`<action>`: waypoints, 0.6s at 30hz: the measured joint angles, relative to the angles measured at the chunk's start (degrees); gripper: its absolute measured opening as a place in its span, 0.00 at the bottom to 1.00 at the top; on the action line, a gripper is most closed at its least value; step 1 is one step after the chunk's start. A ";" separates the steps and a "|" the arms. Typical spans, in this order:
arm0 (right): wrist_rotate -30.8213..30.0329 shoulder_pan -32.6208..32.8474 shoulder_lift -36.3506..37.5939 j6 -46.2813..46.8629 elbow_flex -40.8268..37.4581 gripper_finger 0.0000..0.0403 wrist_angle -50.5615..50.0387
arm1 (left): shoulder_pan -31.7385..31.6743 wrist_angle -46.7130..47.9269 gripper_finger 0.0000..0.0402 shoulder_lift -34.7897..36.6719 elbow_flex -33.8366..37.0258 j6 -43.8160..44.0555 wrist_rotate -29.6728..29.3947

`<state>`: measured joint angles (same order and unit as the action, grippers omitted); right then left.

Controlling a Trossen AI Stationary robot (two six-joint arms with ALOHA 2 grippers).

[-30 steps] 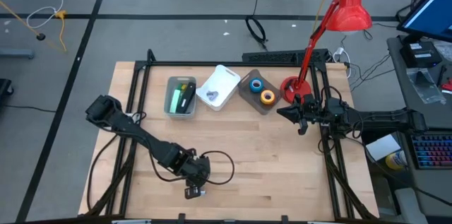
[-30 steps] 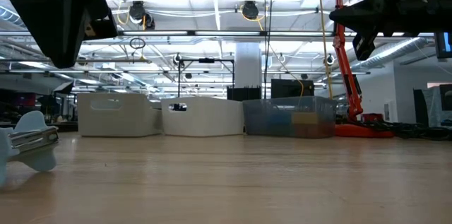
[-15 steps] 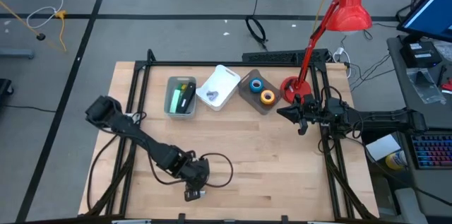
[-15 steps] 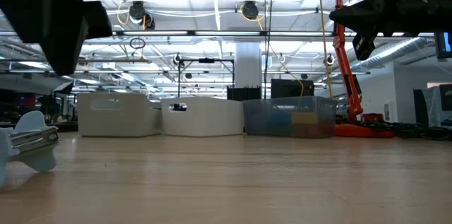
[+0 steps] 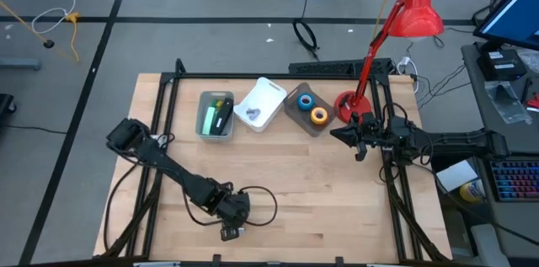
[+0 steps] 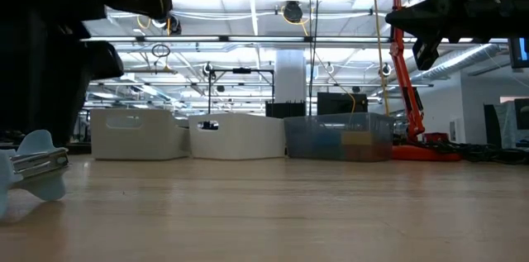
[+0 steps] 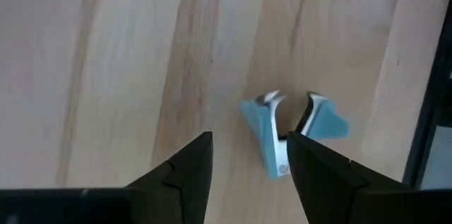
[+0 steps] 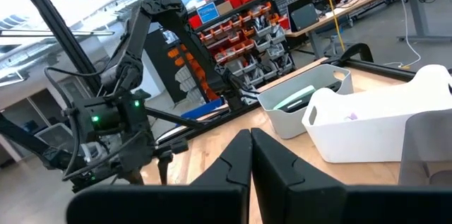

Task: Pick and place Stapler, Stapler remover, tape
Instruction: Put the light blue staple remover into the white bin

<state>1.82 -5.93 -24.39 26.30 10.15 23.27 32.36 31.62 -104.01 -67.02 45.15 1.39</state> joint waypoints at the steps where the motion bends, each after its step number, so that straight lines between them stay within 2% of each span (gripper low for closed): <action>1: 0.00 0.00 0.00 0.00 0.00 0.00 -0.02 | 0.00 0.03 0.45 -0.15 0.00 -0.15 0.07; 18: -0.02 0.00 0.00 0.00 0.00 0.00 -0.02 | 0.12 -1.76 0.45 -1.90 -0.09 -1.45 1.13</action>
<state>1.80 -5.93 -24.38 26.30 10.15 23.24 32.47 29.86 -105.91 -67.11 43.70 2.52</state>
